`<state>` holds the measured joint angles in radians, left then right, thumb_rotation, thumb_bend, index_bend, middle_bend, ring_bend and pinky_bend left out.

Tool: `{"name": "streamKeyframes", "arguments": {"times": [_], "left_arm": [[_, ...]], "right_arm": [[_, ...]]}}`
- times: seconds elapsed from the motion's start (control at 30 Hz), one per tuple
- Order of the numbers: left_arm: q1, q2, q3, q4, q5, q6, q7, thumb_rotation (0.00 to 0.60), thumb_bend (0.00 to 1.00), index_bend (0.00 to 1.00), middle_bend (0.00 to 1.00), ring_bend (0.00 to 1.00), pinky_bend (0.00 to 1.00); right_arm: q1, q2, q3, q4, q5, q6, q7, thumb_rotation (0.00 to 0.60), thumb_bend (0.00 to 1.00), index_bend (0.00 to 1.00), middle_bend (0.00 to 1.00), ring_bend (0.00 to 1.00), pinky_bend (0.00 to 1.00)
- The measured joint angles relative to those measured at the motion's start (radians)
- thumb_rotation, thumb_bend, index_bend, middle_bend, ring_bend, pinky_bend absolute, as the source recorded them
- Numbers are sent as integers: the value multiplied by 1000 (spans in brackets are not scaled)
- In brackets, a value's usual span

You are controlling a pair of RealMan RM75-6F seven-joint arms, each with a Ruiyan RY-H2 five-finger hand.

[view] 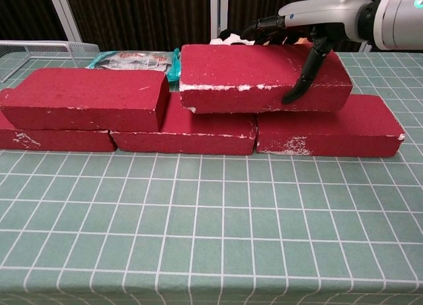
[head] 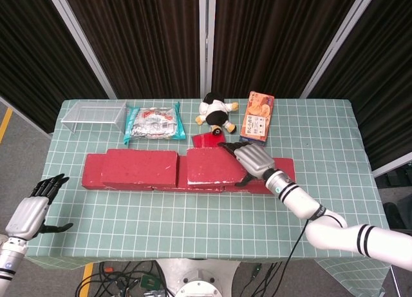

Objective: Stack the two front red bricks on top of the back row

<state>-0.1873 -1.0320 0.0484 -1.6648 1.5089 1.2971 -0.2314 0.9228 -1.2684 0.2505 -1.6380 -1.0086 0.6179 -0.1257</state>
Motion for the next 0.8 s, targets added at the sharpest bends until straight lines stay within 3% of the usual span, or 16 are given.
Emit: {"name": "streamKeyframes", "arguments": {"times": [0.8], "left_arm": [[7,-7,0,49,13,-3,-78,600,34,65,0,0,0]], "right_arm": [[94,-100,-55,62,169,27,-53,600,81,73,260,224,302]]}}
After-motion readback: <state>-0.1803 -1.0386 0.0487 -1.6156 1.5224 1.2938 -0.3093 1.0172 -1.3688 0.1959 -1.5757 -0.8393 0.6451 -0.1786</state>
